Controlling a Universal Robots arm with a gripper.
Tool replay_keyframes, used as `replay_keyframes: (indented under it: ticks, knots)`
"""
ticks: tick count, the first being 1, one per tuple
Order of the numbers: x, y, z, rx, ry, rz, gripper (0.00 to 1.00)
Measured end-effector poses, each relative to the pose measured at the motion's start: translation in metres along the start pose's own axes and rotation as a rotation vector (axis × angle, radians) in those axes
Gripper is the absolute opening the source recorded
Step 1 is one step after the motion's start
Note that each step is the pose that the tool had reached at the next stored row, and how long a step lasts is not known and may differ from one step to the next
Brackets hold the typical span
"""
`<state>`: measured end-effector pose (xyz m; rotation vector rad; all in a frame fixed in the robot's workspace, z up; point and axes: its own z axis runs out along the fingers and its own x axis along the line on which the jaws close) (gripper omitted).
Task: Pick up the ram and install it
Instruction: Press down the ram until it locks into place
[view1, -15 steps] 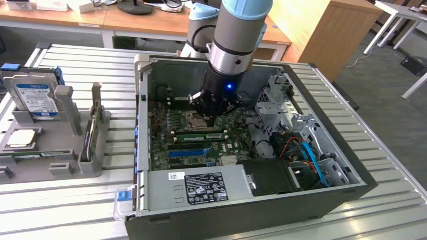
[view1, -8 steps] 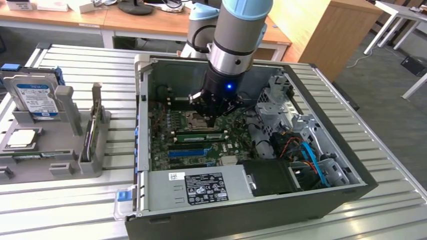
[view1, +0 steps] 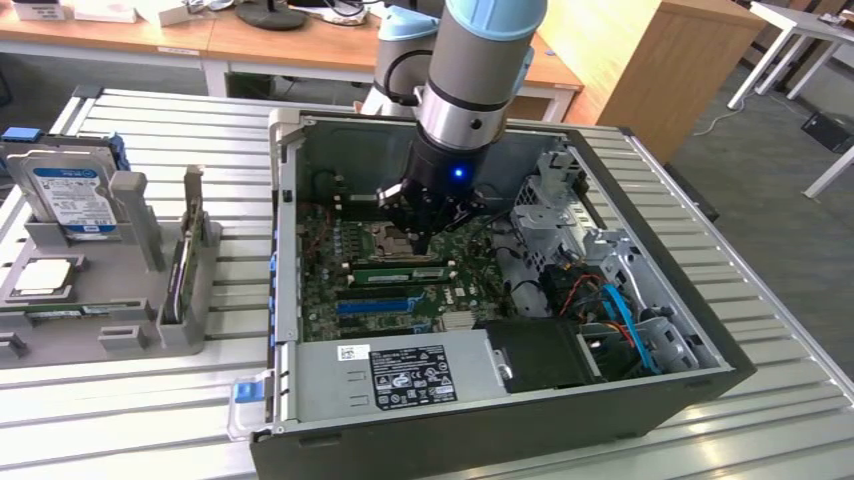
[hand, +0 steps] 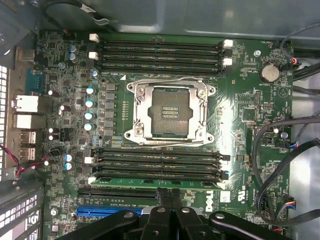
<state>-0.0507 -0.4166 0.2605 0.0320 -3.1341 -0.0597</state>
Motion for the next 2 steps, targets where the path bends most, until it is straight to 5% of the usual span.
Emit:
replay_keyframes:
  ticks: [2]
  knots:
    - [0.0000, 0.0000, 0.0000, 0.0000, 0.0000, 0.000, 0.11]
